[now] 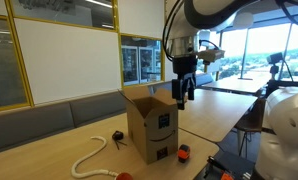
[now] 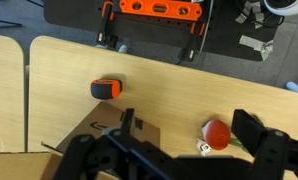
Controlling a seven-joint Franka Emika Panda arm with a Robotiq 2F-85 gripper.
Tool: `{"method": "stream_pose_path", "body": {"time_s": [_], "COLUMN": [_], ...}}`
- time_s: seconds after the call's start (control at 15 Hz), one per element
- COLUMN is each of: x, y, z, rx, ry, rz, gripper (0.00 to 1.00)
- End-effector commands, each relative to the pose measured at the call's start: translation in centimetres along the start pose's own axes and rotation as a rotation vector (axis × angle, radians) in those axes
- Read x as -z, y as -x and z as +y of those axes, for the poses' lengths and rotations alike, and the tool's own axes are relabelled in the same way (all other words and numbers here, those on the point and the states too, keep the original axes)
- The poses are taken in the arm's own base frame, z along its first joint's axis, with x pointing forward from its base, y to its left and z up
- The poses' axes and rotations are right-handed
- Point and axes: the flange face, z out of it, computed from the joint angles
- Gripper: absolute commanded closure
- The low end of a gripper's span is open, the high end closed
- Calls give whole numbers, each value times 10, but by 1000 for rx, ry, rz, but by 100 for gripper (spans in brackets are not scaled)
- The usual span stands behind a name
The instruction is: Move the box to the right, place the objects on the table inside the box
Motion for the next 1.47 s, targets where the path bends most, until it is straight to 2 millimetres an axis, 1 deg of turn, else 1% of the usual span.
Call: {"method": "stream_pose_path", "body": {"time_s": [0.0,0.13,0.33,0.53,0.67,0.87,1.07,1.2,1.4], "x": [0,2,16,24,26,23,16,8,-7], "y": [-1,-4,-17,-37,-56,-98,-143,-174,-219], "z": [-1,-8,-20,-33,-42,-55,-60,-57,-45], "rx": [5,9,3,-1,-11,-29,-36,-48,-72], "ry": [4,23,36,44,42,35,39,54,75], "rz": [14,52,142,244,298,362,394,412,429], "gripper": [0,0,0,0,0,0,0,0,0]}}
